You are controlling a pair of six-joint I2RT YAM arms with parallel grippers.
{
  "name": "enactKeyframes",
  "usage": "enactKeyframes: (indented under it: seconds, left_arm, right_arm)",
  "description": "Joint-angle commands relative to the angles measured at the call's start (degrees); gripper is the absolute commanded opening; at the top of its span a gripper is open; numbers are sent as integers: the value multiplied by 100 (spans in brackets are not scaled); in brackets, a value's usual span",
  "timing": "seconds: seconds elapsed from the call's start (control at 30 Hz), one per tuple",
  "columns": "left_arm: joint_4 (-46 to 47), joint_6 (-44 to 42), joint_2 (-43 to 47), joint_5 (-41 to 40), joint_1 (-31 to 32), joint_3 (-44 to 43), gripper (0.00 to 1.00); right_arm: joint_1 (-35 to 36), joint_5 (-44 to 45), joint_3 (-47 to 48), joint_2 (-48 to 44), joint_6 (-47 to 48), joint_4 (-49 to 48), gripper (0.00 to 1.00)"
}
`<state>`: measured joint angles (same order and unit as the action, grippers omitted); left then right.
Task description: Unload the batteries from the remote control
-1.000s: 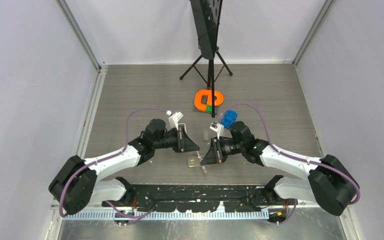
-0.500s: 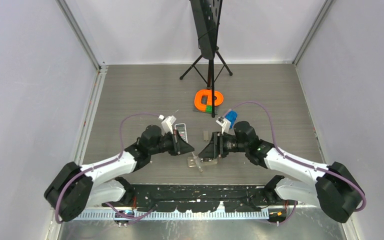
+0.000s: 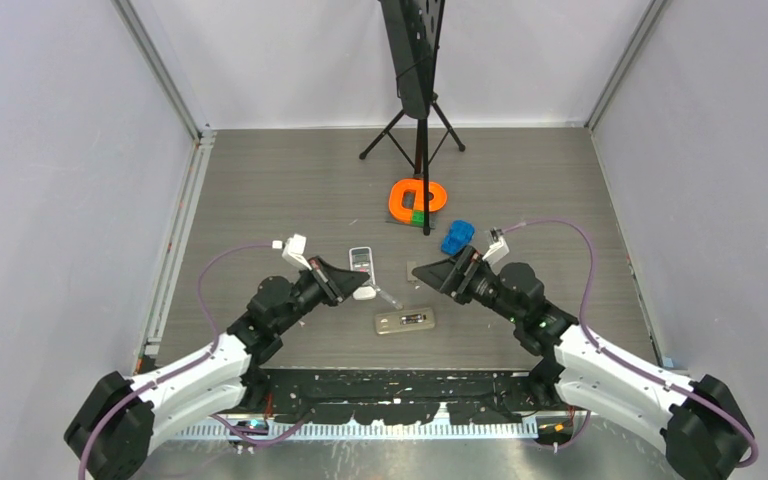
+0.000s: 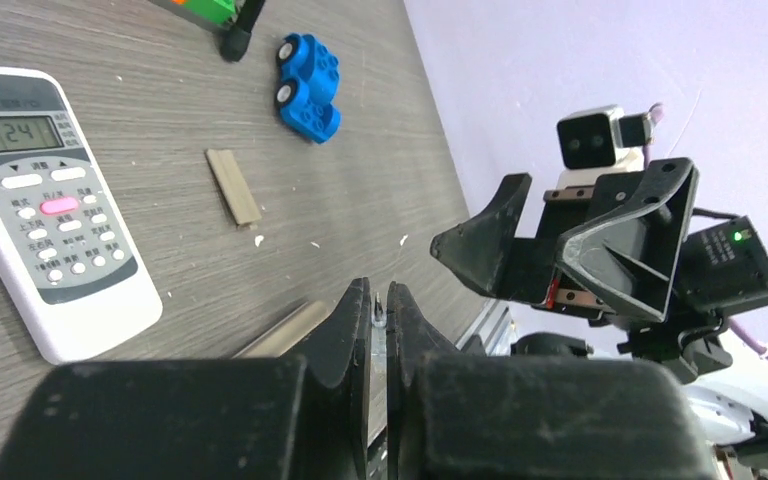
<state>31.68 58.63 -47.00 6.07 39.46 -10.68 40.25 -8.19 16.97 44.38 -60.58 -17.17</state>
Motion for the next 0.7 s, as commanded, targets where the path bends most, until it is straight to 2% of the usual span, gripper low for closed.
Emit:
enactKeyframes:
  seconds: [0.0,0.2,0.3,0.5,0.67]
  left_arm:
    - [802,378,-63,-468,-24,58,0]
    - [1810,825,-685,-465,-26,118,0]
    - [2318,1014,-1041,-392,-25,93,0]
    - [3064,1287,-1619,-200,-17,36,0]
    - [3172,1282,-1754,-243,-23,13,0]
  right_arm:
    - [-17,351,-72,394,-527,-1050,90]
    - [-17,-40,-333,1716,-1287,-3180,90]
    - [-8,-245,-343,2365,-1408,-3976,85]
    - [20,-385,-218,2997,-1532,-4617,82]
    - [124,-470,-168,3334,-1599,-5114,72]
